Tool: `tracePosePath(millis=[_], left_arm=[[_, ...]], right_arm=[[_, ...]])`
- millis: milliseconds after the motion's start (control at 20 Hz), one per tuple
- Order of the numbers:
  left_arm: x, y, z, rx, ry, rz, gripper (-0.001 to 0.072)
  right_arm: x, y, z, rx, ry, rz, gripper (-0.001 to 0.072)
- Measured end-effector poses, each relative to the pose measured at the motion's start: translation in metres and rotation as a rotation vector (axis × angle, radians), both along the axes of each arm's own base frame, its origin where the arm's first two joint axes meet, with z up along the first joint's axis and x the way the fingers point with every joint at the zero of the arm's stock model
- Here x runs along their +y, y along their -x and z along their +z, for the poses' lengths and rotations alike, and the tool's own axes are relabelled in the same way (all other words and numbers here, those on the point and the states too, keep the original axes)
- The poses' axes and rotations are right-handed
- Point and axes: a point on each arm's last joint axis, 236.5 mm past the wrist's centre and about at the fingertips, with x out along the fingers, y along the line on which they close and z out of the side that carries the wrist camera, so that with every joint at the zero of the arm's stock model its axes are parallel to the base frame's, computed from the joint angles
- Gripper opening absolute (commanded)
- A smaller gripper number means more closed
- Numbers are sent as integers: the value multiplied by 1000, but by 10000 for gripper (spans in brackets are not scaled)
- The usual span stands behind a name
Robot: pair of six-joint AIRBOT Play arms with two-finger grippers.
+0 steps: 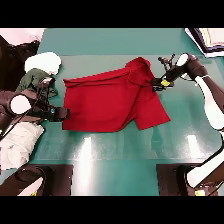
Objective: Fold the shirts.
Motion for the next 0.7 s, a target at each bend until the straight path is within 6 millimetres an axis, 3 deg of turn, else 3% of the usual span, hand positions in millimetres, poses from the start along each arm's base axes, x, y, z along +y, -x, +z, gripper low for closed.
tracePosePath(millis=[200, 350, 500, 700], left_arm=[[-1, -2, 4, -10, 2, -2, 27], [-1, -12, 24, -67, 7, -7, 26], [3, -25, 63, -176, 0, -10, 27], [13, -35, 141, -356, -14, -19, 27]], right_arm=[[0, 3, 35, -54, 4, 23, 15], [-1, 13, 84, -124, 9, 50, 15], [-2, 28, 145, -229, 12, 65, 15], [-3, 57, 230, -412, 14, 69, 15]])
